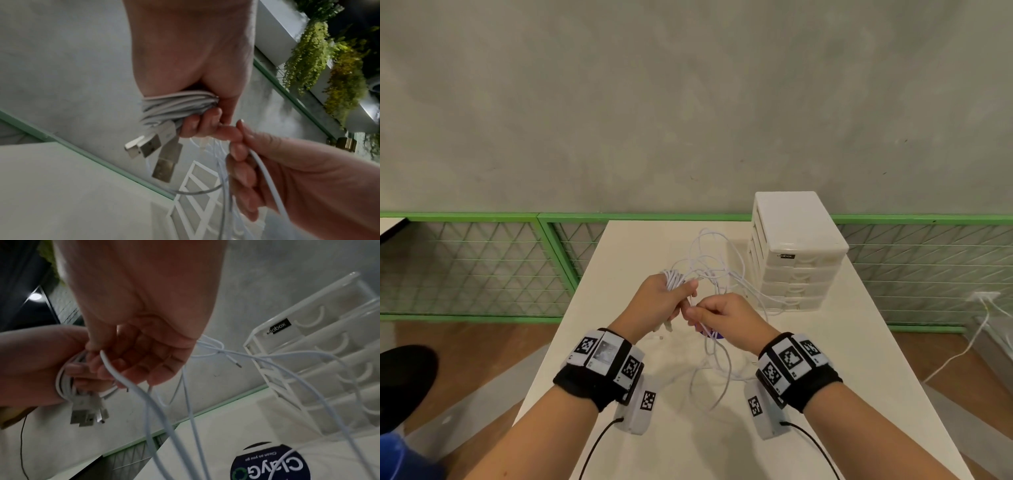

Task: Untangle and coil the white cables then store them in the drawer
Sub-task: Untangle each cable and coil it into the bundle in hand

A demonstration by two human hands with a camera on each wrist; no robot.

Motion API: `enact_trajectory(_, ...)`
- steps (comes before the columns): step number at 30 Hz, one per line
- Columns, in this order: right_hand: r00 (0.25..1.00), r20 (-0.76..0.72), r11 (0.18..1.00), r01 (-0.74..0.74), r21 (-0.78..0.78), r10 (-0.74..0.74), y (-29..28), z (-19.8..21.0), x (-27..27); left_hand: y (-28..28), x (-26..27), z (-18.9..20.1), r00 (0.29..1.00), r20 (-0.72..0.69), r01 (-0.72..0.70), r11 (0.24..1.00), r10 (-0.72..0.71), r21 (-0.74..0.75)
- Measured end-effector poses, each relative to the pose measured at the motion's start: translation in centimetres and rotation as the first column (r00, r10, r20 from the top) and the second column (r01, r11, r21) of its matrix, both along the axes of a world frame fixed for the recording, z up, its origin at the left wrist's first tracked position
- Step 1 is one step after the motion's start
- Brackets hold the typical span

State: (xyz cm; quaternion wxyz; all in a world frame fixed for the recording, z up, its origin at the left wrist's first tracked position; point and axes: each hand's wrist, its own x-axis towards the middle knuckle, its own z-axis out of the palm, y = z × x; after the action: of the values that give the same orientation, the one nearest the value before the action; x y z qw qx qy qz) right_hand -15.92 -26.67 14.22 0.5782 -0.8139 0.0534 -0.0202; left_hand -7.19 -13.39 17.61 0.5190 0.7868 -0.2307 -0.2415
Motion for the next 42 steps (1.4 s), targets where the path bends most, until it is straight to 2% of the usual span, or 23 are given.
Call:
enact_trajectory(3, 0.997, -0.047, 0.994, -0.059, -0.088, 0.055, -0.5, -0.1, 0.0, 0.5, 0.6, -0.1, 0.999, -0.006, -0.053, 0.998, 0.053, -0.024)
enact_trajectory(6, 0.978, -0.178, 0.965, -0.142, -0.221, 0.103, -1.4, -2.3, -0.6, 1.3, 1.6, 0.5, 0.98, -0.037, -0.198, 0.968, 0.194, -0.157)
enact_trajectory(8, 0.964, -0.252, 0.963, -0.149, -0.225, 0.09, -2.5, -4.5, -1.6, 1.9, 2.5, 1.0, 0.968, -0.015, -0.249, 0.946, 0.252, -0.209)
enact_trajectory(11, 0.931, -0.363, 0.953, -0.139, -0.271, 0.033, -4.6, -6.7, -2.9, 2.7, 3.2, 1.2, 0.953, 0.047, -0.286, 0.938, 0.301, -0.197)
enact_trajectory(16, 0.815, -0.571, 0.886, -0.192, -0.423, -0.096, -7.4, -9.0, -4.0, 2.8, 3.4, 0.7, 0.932, 0.069, -0.323, 0.903, 0.355, -0.282)
enact_trajectory(20, 0.736, -0.628, 0.83, -0.167, -0.532, -0.255, -9.1, -10.1, -4.4, 2.2, 2.9, 0.5, 0.93, 0.075, -0.322, 0.895, 0.36, -0.307)
enact_trajectory(23, 0.625, -0.713, 0.778, -0.257, -0.573, -0.317, -10.6, -10.8, -5.1, 2.3, 2.7, 1.1, 0.906, 0.044, -0.371, 0.839, 0.421, -0.398)
enact_trajectory(25, 0.596, -0.717, 0.761, -0.257, -0.596, -0.36, -11.1, -11.0, -5.8, 2.4, 3.1, 1.9, 0.901, 0.041, -0.368, 0.812, 0.431, -0.453)
enact_trajectory(28, 0.664, -0.634, 0.749, -0.165, -0.642, -0.397, -10.9, -10.7, -5.6, 2.2, 3.0, 2.9, 0.913, 0.164, -0.28, 0.867, 0.373, -0.412)
enact_trajectory(31, 0.788, -0.486, 0.846, 0.08, -0.528, -0.378, -9.7, -9.6, -4.1, 1.6, 2.2, 2.8, 0.911, 0.222, -0.252, 0.895, 0.348, -0.368)
enact_trajectory(32, 0.843, -0.393, 0.872, 0.165, -0.461, -0.367, -9.1, -8.9, -3.5, 1.5, 2.0, 2.6, 0.918, 0.202, -0.254, 0.896, 0.343, -0.365)
enact_trajectory(34, 0.92, -0.092, 0.871, 0.325, -0.368, -0.382, -7.5, -6.7, -2.4, 1.2, 1.9, 2.1, 0.933, 0.152, -0.257, 0.901, 0.325, -0.35)
enact_trajectory(36, 0.89, 0.246, 0.85, 0.444, -0.283, -0.383, -5.5, -3.8, -1.2, 0.9, 1.5, 1.9, 0.951, 0.138, -0.222, 0.922, 0.277, -0.318)
enact_trajectory(38, 0.858, 0.396, 0.886, 0.424, -0.186, -0.327, -3.5, -1.2, 0.0, 0.7, 0.9, 1.6, 0.971, 0.122, -0.157, 0.935, 0.204, -0.318)
enact_trajectory(42, 0.921, 0.34, 0.954, 0.255, -0.155, -0.192, -1.0, 0.3, 1.7, 0.3, -0.5, 1.6, 0.987, 0.137, -0.041, 0.968, 0.077, -0.249)
